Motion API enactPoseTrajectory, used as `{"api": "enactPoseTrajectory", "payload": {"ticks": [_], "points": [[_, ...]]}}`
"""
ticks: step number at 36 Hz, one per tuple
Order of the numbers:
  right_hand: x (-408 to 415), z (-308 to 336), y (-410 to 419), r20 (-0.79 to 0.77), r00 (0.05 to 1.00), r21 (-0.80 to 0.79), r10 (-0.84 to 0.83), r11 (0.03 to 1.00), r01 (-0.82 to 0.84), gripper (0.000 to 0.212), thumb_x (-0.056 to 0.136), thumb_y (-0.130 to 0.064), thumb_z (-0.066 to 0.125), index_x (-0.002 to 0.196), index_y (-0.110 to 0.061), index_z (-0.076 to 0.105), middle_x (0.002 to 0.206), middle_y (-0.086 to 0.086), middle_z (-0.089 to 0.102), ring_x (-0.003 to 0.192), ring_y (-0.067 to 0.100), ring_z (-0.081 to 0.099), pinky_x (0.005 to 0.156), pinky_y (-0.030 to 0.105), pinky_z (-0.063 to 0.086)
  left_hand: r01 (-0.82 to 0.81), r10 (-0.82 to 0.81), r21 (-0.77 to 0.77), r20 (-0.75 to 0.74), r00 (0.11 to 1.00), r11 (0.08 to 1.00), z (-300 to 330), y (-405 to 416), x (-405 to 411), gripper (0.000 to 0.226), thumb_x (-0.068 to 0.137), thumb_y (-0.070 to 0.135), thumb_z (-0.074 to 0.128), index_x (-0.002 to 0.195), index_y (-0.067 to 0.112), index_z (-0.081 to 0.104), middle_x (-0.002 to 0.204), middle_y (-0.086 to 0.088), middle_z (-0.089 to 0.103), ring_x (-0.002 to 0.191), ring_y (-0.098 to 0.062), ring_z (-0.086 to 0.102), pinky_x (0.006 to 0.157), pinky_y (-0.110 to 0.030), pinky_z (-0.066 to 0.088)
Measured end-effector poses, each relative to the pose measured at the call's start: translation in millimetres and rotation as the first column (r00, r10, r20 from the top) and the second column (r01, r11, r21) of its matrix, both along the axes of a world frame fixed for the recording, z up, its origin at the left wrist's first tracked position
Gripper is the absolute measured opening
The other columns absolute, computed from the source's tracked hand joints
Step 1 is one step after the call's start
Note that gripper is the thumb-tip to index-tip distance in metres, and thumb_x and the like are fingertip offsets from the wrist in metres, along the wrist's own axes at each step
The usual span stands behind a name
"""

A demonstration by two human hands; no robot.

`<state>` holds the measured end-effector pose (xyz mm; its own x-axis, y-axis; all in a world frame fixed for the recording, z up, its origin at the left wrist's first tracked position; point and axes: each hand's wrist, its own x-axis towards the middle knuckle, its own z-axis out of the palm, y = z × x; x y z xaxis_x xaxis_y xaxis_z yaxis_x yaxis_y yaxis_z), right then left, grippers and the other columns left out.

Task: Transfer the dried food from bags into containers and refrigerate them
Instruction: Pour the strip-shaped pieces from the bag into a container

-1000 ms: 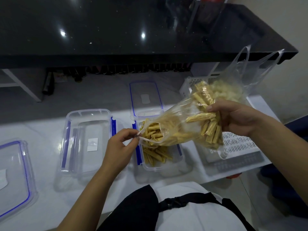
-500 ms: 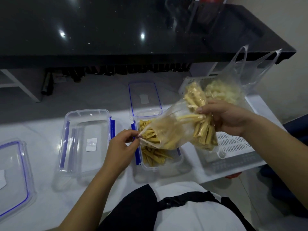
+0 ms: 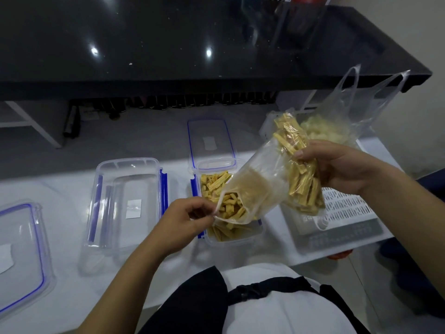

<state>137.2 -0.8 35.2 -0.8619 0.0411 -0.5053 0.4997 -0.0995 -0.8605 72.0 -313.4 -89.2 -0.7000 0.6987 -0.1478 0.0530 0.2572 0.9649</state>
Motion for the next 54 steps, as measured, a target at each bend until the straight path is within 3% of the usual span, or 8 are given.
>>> {"api": "enactPoseTrajectory", "payload": {"ticks": [5, 12, 19, 28, 33, 37, 45, 54], "points": [[4, 1, 5, -0.006, 0.998, -0.015, 0.056, 0.998, -0.056, 0.017, 0.064, -0.021, 0.078, 0.080, -0.027, 0.076, 0.081, 0.003, 0.071, 0.070, 0.020, 0.070, 0.059, 0.034, 0.060, 0.116, -0.115, -0.009, 0.079, 0.990, 0.993, 1, -8, -5, 0.023, 0.090, 0.008, 0.071, 0.094, 0.030, 0.078, 0.098, -0.004, 0.075, 0.094, -0.024, 0.071, 0.085, -0.038, 0.061], [-4, 1, 2, 0.010, 0.998, 0.009, -0.068, 0.998, 0.068, 0.015, 0.068, -0.023, 0.070, 0.082, -0.019, 0.067, 0.078, 0.007, 0.064, 0.064, 0.021, 0.065, 0.059, 0.031, 0.056, -0.155, 0.150, -0.066, -0.083, 0.985, 0.986, 7, 5, -24, 0.026, 0.090, 0.006, 0.071, 0.087, 0.032, 0.076, 0.084, 0.011, 0.074, 0.080, -0.008, 0.069, 0.068, -0.014, 0.052], [-5, 8, 5, -0.020, 0.996, -0.002, -0.088, 0.996, 0.088, 0.019, 0.071, -0.023, 0.071, 0.086, -0.018, 0.061, 0.075, 0.004, 0.061, 0.065, 0.020, 0.062, 0.058, 0.031, 0.057, -0.240, 0.235, 0.003, -0.209, 0.949, 0.971, 16, 16, -33, 0.028, 0.092, 0.009, 0.069, 0.088, 0.037, 0.072, 0.087, 0.009, 0.073, 0.080, -0.011, 0.068, 0.071, -0.017, 0.056], [7, 11, 12, -0.047, 0.999, -0.054, -0.005, 0.999, 0.003, 0.028, 0.067, -0.017, 0.074, 0.094, -0.019, 0.065, 0.075, 0.002, 0.063, 0.064, 0.019, 0.068, 0.055, 0.032, 0.058, 0.127, -0.127, -0.011, 0.038, 0.991, 0.992, 10, 0, -11, 0.021, 0.091, 0.012, 0.070, 0.094, 0.031, 0.076, 0.097, 0.001, 0.075, 0.094, -0.018, 0.072, 0.083, -0.031, 0.061], [6, 17, 16, -0.083, 0.996, -0.057, -0.029, 0.998, 0.025, 0.015, 0.072, -0.021, 0.067, 0.087, -0.023, 0.070, 0.075, 0.002, 0.063, 0.064, 0.018, 0.066, 0.061, 0.033, 0.056, -0.052, 0.050, -0.029, -0.049, 0.998, 0.998, 5, 7, -10, 0.022, 0.092, 0.017, 0.070, 0.094, 0.038, 0.074, 0.093, 0.009, 0.073, 0.086, -0.014, 0.070, 0.076, -0.024, 0.060], [2, 21, 12, -0.076, 0.997, -0.074, -0.019, 0.997, 0.013, 0.032, 0.062, -0.025, 0.076, 0.093, -0.019, 0.066, 0.079, 0.005, 0.063, 0.069, 0.023, 0.063, 0.071, 0.040, 0.052, -0.125, 0.124, -0.001, -0.107, 0.986, 0.992, 4, 14, -11, 0.026, 0.093, 0.013, 0.068, 0.089, 0.038, 0.073, 0.089, 0.012, 0.071, 0.078, -0.013, 0.068, 0.067, -0.017, 0.056], [-8, 30, 5, -0.115, 0.993, -0.068, -0.012, 0.998, 0.004, 0.020, 0.078, -0.020, 0.066, 0.098, -0.018, 0.063, 0.083, 0.004, 0.062, 0.073, 0.023, 0.061, 0.075, 0.041, 0.051, -0.258, 0.265, 0.064, -0.147, 0.953, 0.964, 7, 22, -13, 0.025, 0.094, 0.014, 0.067, 0.091, 0.039, 0.071, 0.089, 0.014, 0.072, 0.079, -0.012, 0.069, 0.067, -0.016, 0.056], [-13, 36, 6, -0.113, 0.993, -0.086, 0.036, 0.995, -0.046, 0.035, 0.069, -0.024, 0.074, 0.101, -0.018, 0.060, 0.084, 0.003, 0.060, 0.073, 0.022, 0.064, 0.074, 0.042, 0.053, -0.247, 0.251, 0.042, -0.166, 0.954, 0.968, 8, 20, -14, 0.021, 0.094, 0.018, 0.067, 0.091, 0.039, 0.070, 0.090, 0.017, 0.072, 0.076, -0.010, 0.066, 0.068, -0.015, 0.054]]}}
